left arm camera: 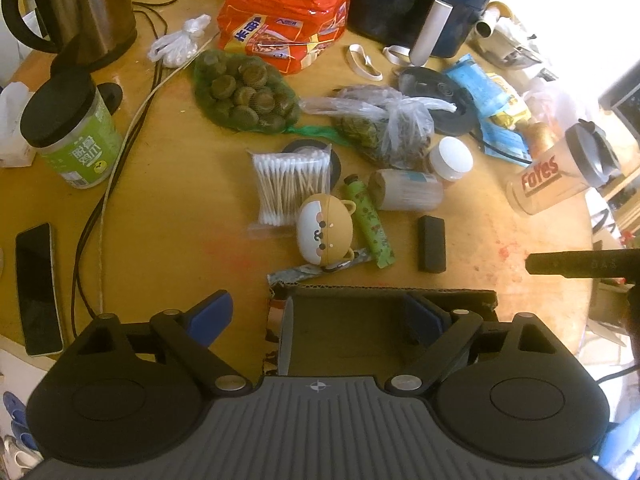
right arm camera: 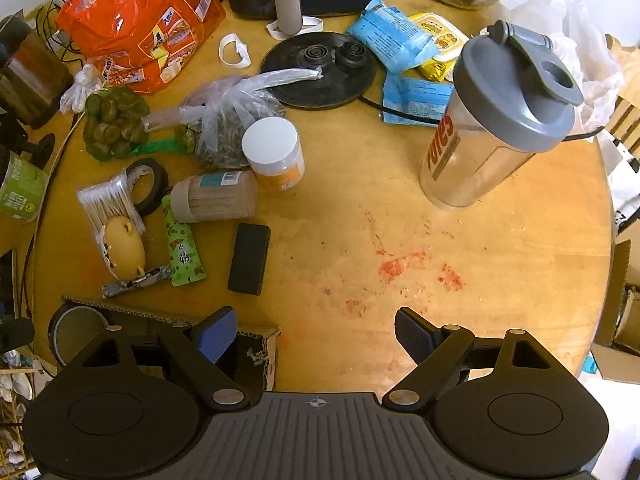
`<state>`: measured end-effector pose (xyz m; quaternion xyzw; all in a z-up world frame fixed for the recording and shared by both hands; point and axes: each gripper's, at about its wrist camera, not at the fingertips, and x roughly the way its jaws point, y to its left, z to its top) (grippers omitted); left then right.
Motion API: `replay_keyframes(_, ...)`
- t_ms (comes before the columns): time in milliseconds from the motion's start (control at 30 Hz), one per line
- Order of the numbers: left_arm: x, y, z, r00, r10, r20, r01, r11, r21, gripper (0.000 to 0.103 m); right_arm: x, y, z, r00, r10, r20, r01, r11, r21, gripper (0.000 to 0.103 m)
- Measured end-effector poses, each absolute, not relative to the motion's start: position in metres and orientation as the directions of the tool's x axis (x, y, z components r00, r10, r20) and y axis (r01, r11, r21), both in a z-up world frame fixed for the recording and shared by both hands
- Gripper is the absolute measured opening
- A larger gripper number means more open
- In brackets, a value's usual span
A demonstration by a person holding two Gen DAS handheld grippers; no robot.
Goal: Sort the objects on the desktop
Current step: 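Move the right tool away from the box toward the white-lidded jar, then close the right tool on the white-lidded jar and lift it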
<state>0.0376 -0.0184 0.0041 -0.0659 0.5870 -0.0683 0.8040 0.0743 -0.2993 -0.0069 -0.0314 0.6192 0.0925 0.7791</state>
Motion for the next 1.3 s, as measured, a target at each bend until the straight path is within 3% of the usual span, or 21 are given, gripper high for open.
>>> replay_keyframes(1300, 0.054, -0.035, -0.008, 0.305, -0.193, -0.933, -0.031, 0.977, -0.213, 0.093, 0.180, -0.257, -0.062, 0.242, 0.230, -0.943, -0.390, 0.913, 0.122, 0.084)
